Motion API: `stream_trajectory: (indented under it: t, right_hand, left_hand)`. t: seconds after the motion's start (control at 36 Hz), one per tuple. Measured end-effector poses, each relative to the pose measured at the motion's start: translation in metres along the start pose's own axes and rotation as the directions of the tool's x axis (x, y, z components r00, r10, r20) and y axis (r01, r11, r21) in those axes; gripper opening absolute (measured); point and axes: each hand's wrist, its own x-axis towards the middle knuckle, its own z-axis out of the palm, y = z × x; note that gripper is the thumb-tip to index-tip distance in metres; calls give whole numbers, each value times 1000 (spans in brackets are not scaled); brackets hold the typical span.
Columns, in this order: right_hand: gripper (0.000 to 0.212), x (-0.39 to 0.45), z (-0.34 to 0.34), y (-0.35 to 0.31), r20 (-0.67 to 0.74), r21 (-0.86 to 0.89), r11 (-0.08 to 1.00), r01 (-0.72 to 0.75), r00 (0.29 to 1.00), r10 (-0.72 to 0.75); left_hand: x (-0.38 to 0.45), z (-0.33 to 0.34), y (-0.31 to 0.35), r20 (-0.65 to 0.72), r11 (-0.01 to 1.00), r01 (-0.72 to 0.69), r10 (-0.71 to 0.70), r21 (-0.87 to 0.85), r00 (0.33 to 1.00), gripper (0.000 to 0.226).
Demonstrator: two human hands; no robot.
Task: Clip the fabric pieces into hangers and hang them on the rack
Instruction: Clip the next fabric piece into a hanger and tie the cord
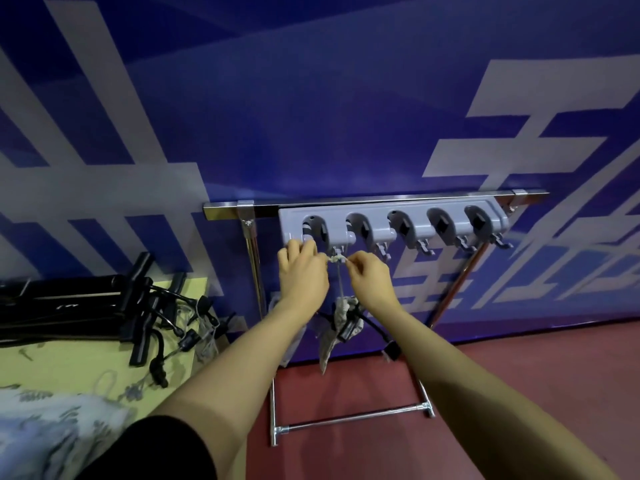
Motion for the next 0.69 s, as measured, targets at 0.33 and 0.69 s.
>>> stream_trajectory:
  t: [0.33, 0.69]
  right_hand:
    - [19, -56, 0, -31, 8, 16, 999, 33, 999, -33]
    - [17, -131, 66, -98, 163, 99, 989, 114, 978, -129]
  left_hand:
    - [-67, -42, -15, -85, 959, 94, -120, -268, 989, 36]
    - [-172, -90, -83, 4, 879, 313, -334, -360, 943, 23]
